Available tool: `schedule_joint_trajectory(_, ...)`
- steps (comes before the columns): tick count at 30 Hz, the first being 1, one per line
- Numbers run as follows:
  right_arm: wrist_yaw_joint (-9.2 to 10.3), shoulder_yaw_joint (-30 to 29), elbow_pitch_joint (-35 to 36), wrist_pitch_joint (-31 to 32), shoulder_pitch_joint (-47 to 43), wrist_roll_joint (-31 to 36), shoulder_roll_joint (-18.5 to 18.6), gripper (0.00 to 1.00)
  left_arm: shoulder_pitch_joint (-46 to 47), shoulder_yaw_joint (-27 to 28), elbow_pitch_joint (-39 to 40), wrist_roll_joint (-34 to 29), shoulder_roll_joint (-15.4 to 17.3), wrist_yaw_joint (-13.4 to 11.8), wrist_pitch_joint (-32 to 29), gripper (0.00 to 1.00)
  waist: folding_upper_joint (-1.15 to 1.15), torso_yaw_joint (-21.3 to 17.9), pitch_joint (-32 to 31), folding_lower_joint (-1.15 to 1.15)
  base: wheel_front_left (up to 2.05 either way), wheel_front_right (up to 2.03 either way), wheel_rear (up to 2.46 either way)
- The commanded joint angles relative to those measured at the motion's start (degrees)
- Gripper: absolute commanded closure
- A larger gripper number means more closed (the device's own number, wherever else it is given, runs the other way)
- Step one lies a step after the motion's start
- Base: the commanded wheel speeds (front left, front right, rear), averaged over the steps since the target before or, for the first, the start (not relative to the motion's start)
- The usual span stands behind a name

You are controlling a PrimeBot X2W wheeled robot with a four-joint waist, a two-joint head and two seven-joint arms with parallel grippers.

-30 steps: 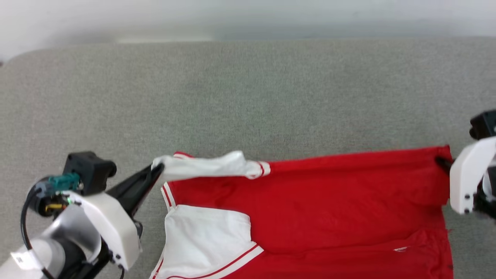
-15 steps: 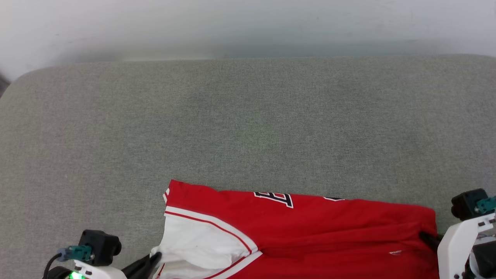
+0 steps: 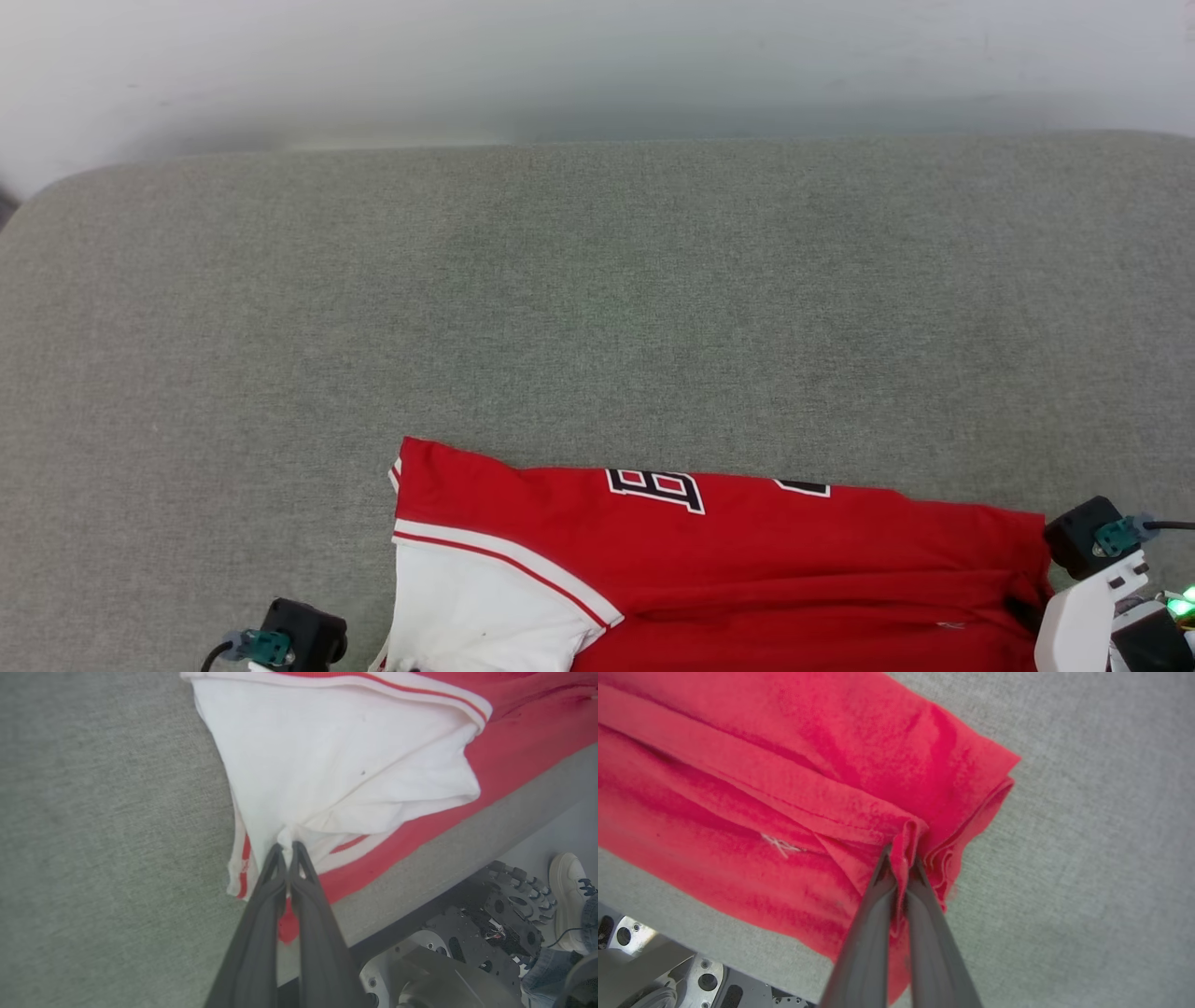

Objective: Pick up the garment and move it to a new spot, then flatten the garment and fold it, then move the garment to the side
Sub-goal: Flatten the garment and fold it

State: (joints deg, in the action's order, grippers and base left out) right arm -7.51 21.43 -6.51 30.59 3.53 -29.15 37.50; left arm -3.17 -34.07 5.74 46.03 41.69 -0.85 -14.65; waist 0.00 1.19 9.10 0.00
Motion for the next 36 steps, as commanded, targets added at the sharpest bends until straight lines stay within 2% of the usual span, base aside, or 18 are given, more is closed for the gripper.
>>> schedule_joint_trajectory(1,0.04,0.6,-0.7,-0.3,0.1,0.4,0.3,0.16,0.4,-0.2,-0.4,-0.3,-0.4,0.2,0.3,0.55,0.0,0.0,-0.1,0.0,0.0,0.0,0.0)
schedule_joint_trajectory(2,0.04,1.2,-1.2,-1.1,0.5,0.3,0.3,0.0,0.6,-0.4,-1.0,-0.5,-0.5,0.4,0.5,0.0,0.0,-0.1,-0.3,0.0,0.0,0.0,0.0)
schedule_joint_trajectory(6,0.03,3.1,-2.3,-3.5,1.4,-0.7,0.5,0.0,1.3,0.0,-2.7,-1.0,-1.4,0.8,2.9,0.0,0.0,-0.3,-1.7,0.0,0.0,0.0,0.0)
schedule_joint_trajectory(10,0.04,2.3,-1.2,-5.0,2.6,-2.3,0.0,0.0,1.5,1.5,-2.7,-1.8,-1.9,0.4,6.8,0.0,0.0,-0.4,-3.3,0.0,0.0,0.0,0.0)
schedule_joint_trajectory(15,0.03,-1.1,2.2,-4.5,2.2,-4.7,-1.7,0.0,1.9,4.8,-1.1,-2.7,-3.2,-0.9,14.4,0.0,0.0,-0.7,-5.1,0.0,0.0,0.0,0.0)
schedule_joint_trajectory(19,0.03,-5.8,5.6,-3.1,1.2,-4.7,-3.9,0.0,2.1,8.7,-0.4,-3.9,-5.2,-3.4,22.7,0.0,0.0,-0.8,-5.8,0.0,0.0,0.0,0.0)
schedule_joint_trajectory(22,0.03,-10.4,6.9,-1.8,-0.1,-3.3,-6.8,0.0,2.0,11.0,-0.4,-5.6,-6.8,-5.3,27.5,0.0,0.0,-0.8,-6.1,0.0,0.0,0.0,0.0)
schedule_joint_trajectory(26,0.03,-17.6,7.1,0.5,-2.5,-0.7,-12.1,0.0,1.6,14.9,0.9,-8.6,-10.5,-7.5,29.6,0.0,0.0,-0.5,-6.0,0.0,0.0,0.0,0.0)
schedule_joint_trajectory(27,0.03,-22.8,6.8,2.3,-4.6,1.6,-16.9,0.0,1.2,19.3,3.3,-14.1,-13.5,-8.2,29.9,0.0,0.0,-0.3,-5.7,0.0,0.0,0.0,0.0)
schedule_joint_trajectory(32,0.03,-30.2,5.8,5.2,-6.7,5.8,-23.5,0.0,-1.5,25.9,5.9,-22.8,-18.6,-5.9,29.8,0.0,0.0,0.2,-5.1,0.0,0.0,0.0,0.0)
schedule_joint_trajectory(36,0.03,-33.4,3.8,6.6,-7.5,7.5,-26.6,0.0,-2.7,30.5,6.5,-26.6,-22.7,-2.8,29.8,0.0,0.0,0.6,-4.6,0.0,0.0,0.0,0.0)
